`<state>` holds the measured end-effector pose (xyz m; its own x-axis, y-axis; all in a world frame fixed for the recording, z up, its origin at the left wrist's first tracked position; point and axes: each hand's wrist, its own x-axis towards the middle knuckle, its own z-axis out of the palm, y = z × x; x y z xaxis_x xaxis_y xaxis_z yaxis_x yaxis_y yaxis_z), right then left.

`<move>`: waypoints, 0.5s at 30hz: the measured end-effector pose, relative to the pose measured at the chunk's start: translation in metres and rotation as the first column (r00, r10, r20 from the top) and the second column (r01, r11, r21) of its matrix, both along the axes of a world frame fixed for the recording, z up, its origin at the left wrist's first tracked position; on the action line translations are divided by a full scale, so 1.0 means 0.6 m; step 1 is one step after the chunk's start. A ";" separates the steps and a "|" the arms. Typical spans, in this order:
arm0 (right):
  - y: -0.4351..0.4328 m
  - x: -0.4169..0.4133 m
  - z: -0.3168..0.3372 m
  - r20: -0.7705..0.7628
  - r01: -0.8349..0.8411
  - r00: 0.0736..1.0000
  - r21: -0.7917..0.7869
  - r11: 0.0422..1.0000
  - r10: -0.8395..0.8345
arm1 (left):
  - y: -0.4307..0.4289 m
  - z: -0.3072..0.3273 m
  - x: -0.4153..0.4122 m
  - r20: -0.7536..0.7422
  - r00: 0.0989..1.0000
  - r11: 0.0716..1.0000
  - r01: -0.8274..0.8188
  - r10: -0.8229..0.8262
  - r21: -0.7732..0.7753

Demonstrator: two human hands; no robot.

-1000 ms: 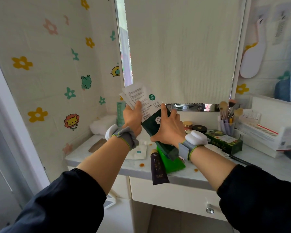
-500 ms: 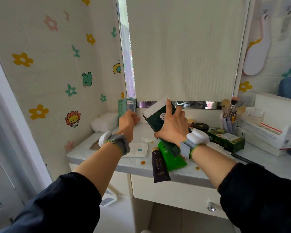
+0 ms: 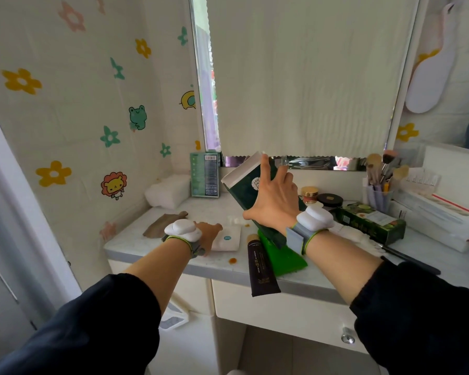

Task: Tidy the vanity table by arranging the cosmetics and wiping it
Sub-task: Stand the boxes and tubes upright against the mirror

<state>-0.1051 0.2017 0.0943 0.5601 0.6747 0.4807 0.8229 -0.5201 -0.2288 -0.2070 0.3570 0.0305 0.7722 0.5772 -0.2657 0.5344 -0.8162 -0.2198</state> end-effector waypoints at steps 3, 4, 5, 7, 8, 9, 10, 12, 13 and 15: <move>0.006 -0.002 -0.002 -0.001 -0.008 1.000 -0.010 1.000 0.008 | -0.001 0.009 0.006 -0.026 0.999 1.000 0.024 -0.024 -0.019; 0.008 -0.003 -0.003 -0.002 -0.010 1.000 -0.011 1.000 0.010 | -0.001 0.011 0.005 -0.031 0.999 0.999 0.032 -0.033 -0.008; 0.009 -0.004 -0.004 -0.003 -0.011 1.000 -0.011 1.000 0.011 | 0.000 0.011 0.004 -0.028 0.999 0.999 0.035 -0.035 -0.002; 0.010 -0.006 -0.005 -0.007 -0.014 1.000 -0.014 1.000 0.013 | 0.004 0.007 -0.001 0.007 0.999 0.999 0.033 -0.033 0.007; 0.010 -0.007 -0.006 -0.011 -0.014 1.000 -0.016 1.000 0.014 | 0.003 0.005 -0.005 0.036 0.999 0.999 0.037 -0.037 0.013; 0.010 -0.008 -0.006 -0.012 -0.012 1.000 -0.018 1.000 0.012 | 0.003 0.002 -0.008 0.067 0.997 0.999 0.047 -0.048 0.022; 0.010 -0.008 -0.006 -0.012 -0.009 1.000 -0.018 1.000 0.009 | 0.002 0.000 -0.012 0.096 0.994 0.998 0.056 -0.058 0.030; 0.008 -0.009 -0.007 -0.016 -0.008 1.000 -0.023 1.000 0.007 | 0.000 -0.004 -0.018 0.136 0.988 0.997 0.070 -0.074 0.031; 0.007 -0.011 -0.007 -0.018 -0.007 1.000 -0.027 1.000 0.006 | 0.000 -0.007 -0.021 0.154 0.985 0.997 0.073 -0.077 0.036; 0.001 -0.012 -0.006 -0.012 -0.001 1.000 -0.033 0.999 0.000 | -0.005 -0.009 -0.027 0.201 0.976 0.995 0.074 -0.087 0.070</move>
<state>-0.1125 0.2021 0.0908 0.5651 0.6903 0.4517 0.8206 -0.5270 -0.2212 -0.2232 0.3540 0.0251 0.8508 0.5216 -0.0634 0.5066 -0.8463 -0.1646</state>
